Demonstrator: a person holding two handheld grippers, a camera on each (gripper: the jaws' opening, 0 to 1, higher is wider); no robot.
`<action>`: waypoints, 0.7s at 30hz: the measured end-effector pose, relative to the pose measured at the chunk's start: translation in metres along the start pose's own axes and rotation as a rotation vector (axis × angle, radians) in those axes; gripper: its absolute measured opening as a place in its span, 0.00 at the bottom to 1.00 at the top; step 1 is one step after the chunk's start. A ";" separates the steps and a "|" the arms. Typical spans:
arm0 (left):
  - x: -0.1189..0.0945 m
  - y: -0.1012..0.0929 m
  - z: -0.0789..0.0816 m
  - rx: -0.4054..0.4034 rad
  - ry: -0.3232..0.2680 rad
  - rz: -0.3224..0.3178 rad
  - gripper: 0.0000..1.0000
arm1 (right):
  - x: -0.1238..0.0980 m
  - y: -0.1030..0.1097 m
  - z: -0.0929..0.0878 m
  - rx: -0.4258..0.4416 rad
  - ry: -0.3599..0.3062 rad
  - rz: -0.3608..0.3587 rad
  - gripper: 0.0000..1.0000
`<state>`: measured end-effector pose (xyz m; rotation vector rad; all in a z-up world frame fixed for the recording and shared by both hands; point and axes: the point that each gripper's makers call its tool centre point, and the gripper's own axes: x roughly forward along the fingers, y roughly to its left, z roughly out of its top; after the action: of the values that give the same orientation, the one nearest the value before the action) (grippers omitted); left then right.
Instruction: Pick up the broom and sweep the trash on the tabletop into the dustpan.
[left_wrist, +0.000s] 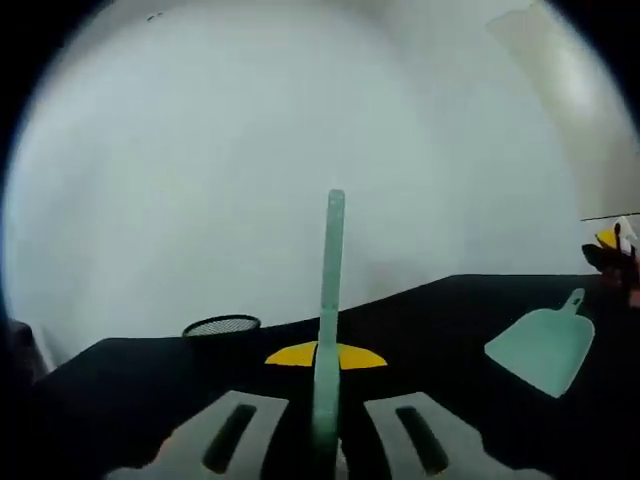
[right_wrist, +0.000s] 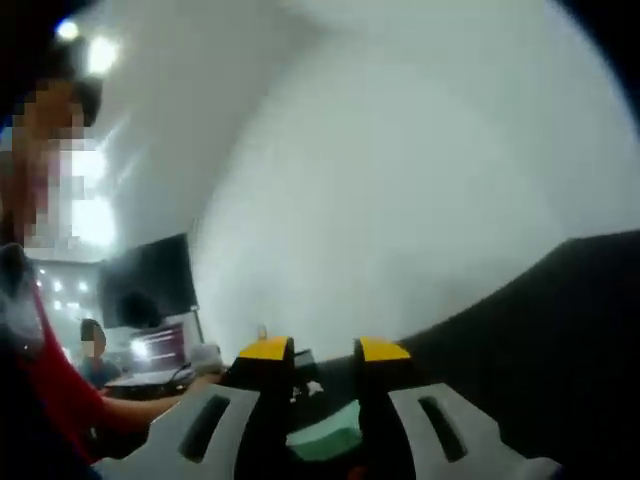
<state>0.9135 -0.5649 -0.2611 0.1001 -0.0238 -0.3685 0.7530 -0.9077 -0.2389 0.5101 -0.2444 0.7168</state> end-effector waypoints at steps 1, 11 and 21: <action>0.001 -0.006 0.000 -0.002 0.003 -0.007 0.02 | 0.000 0.000 0.000 0.001 0.000 0.002 0.26; -0.015 -0.045 0.046 -0.009 -0.121 -0.037 0.02 | -0.001 -0.001 0.001 0.012 -0.008 0.003 0.26; -0.023 0.045 0.059 0.054 -0.158 0.109 0.02 | 0.000 0.002 0.002 0.029 -0.021 0.014 0.26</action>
<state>0.9058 -0.5203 -0.1977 0.1221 -0.1950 -0.2659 0.7514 -0.9072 -0.2359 0.5437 -0.2575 0.7298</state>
